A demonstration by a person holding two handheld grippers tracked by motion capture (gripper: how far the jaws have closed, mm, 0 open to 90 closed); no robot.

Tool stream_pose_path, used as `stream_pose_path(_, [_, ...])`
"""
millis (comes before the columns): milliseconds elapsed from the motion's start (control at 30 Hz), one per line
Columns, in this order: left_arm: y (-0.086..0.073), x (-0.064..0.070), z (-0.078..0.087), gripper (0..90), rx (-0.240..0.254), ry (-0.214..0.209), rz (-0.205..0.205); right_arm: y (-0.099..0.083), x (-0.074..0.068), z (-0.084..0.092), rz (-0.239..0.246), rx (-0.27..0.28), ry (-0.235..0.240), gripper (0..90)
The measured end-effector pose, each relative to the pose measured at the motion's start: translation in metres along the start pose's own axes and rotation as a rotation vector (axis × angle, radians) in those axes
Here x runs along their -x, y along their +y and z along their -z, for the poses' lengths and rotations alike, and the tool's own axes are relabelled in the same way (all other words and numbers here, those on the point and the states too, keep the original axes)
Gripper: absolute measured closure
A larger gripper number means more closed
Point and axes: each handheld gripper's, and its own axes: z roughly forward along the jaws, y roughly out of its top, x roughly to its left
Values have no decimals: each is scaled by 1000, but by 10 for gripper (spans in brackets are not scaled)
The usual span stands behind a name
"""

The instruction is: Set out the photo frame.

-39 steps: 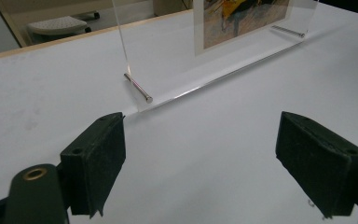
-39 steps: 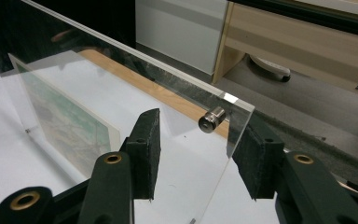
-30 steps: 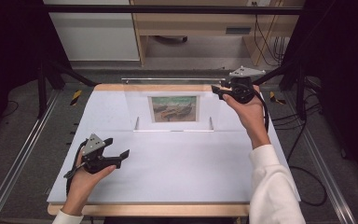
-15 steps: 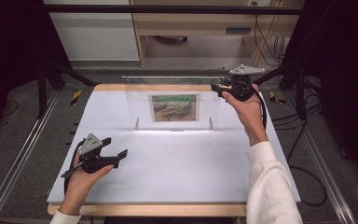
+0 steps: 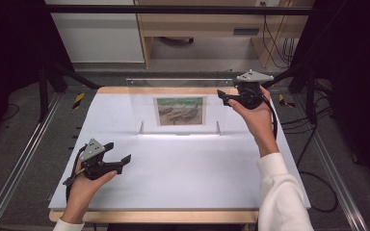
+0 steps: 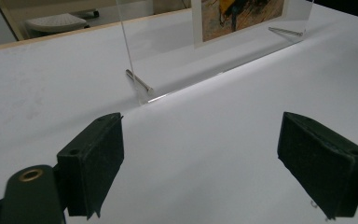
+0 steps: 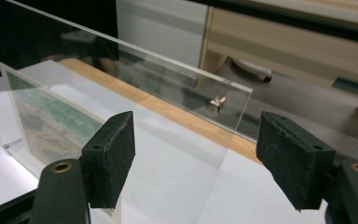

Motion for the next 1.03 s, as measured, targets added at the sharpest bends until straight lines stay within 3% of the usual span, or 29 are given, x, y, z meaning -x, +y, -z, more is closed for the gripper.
stream_pose_path(133, [1,3,-2,144,-1,-6,-5,-10,-5,10,7,12,-25,234])
stream_pose_path(233, [1,4,-3,137,-2,10,-11,-24,-11,17,2,-26,-51,180])
stream_pose_path(500, [-2,3,-8,91,-1,44,15,-56,-26,32,-19,-77,-43,115])
stream_pose_path(733, [-8,5,-11,84,-10,54,6,-95,-41,51,-44,-86,-68,90])
stream_pose_path(767, [-10,4,-11,81,-8,54,5,-108,-45,56,-58,-85,-78,87])
stream_pose_path(800, [-11,4,-10,81,-8,51,3,-108,-45,56,-58,-85,-78,87])
stream_pose_path(867, [-14,2,-8,72,0,64,5,-122,-50,60,-68,-90,-86,86])
stream_pose_path(900, [-15,2,-7,72,5,72,8,-138,-55,63,-81,-96,-85,85])
stream_pose_path(1033, [-23,-2,-4,72,29,88,26,-159,-61,66,-85,-112,-96,84])
